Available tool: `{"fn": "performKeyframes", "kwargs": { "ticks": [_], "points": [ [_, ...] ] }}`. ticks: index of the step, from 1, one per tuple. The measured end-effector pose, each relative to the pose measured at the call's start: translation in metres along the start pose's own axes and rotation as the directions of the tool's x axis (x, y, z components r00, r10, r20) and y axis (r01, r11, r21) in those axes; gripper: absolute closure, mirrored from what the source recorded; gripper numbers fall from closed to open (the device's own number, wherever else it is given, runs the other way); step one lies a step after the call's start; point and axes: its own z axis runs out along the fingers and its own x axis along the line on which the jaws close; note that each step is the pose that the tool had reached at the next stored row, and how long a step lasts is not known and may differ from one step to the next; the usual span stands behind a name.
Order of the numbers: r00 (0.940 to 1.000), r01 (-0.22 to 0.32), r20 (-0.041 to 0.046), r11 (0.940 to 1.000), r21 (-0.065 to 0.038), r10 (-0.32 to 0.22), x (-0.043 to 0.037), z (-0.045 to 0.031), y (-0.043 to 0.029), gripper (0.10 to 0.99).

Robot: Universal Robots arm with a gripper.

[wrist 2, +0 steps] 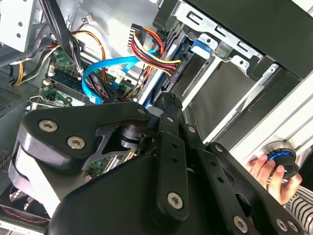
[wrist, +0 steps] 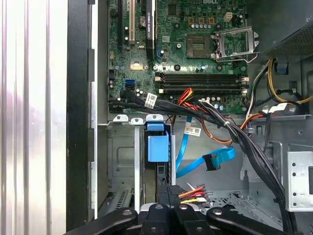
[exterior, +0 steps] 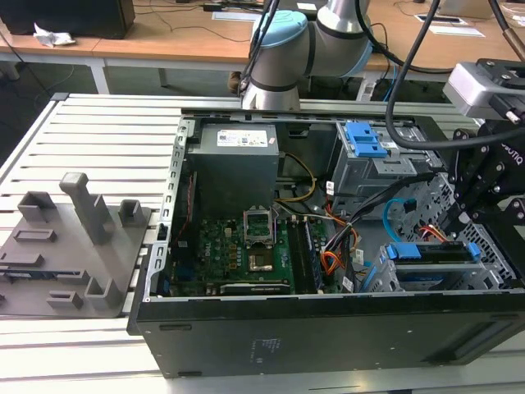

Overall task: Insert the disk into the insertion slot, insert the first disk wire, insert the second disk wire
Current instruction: 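Insert the first disk wire, then insert the second disk wire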

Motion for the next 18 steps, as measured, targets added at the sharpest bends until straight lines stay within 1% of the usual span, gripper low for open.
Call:
{"fn": "performKeyframes", "kwargs": {
  "ticks": [10,14,18],
  "points": [
    [1.0,0.0,0.0,1.0,0.0,0.0,0.0,0.0002,0.0,0.973],
    [1.0,0.0,-0.0001,1.0,0.0,0.0,0.0001,0.0002,0.0,0.725],
    [1.0,0.0,0.0,1.0,0.0,0.0,-0.0012,0.0003,0.0001,0.725]
  ]
}}
